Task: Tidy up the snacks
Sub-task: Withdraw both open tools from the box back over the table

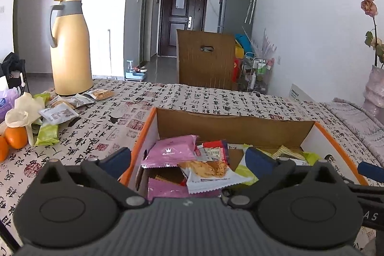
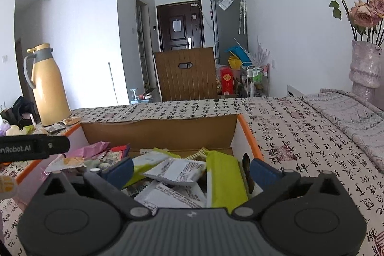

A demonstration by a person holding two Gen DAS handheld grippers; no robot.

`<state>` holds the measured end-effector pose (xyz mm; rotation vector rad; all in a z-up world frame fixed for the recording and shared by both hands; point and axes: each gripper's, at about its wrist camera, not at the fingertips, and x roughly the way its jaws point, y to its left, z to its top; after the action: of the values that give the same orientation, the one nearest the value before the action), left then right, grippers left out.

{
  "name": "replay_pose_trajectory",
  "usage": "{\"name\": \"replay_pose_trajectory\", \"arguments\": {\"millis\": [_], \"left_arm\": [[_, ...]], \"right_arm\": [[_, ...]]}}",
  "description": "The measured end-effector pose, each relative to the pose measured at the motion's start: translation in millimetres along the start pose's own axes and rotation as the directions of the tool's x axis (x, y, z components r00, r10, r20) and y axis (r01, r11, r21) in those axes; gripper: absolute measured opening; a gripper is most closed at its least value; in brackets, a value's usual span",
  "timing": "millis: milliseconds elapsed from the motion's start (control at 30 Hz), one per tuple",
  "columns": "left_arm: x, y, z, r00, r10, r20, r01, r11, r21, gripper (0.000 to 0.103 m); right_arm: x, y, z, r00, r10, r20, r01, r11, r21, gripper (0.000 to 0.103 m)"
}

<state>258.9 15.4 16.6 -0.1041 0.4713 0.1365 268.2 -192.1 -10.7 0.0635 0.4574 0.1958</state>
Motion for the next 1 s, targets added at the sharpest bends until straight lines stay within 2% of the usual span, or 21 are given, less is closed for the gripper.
{"name": "replay_pose_trajectory", "arguments": {"millis": [400,700,1000], "left_arm": [[-7,-2,4,1.000,-0.003,0.007,0.003,1.000,-0.001,0.103],[-30,-5,19,1.000,0.010,0.020,-0.010,1.000,-0.011,0.103],[-58,-2,12,0.999,0.005,0.037,-0.006,1.000,0.025,0.103]], "right_arm": [[-5,2,6,1.000,-0.002,0.008,0.002,1.000,-0.012,0.103],[-29,1,19,0.999,-0.012,0.039,0.012,1.000,-0.008,0.103],[-63,2,13,0.999,-0.004,0.043,0.005,1.000,-0.016,0.103]]}}
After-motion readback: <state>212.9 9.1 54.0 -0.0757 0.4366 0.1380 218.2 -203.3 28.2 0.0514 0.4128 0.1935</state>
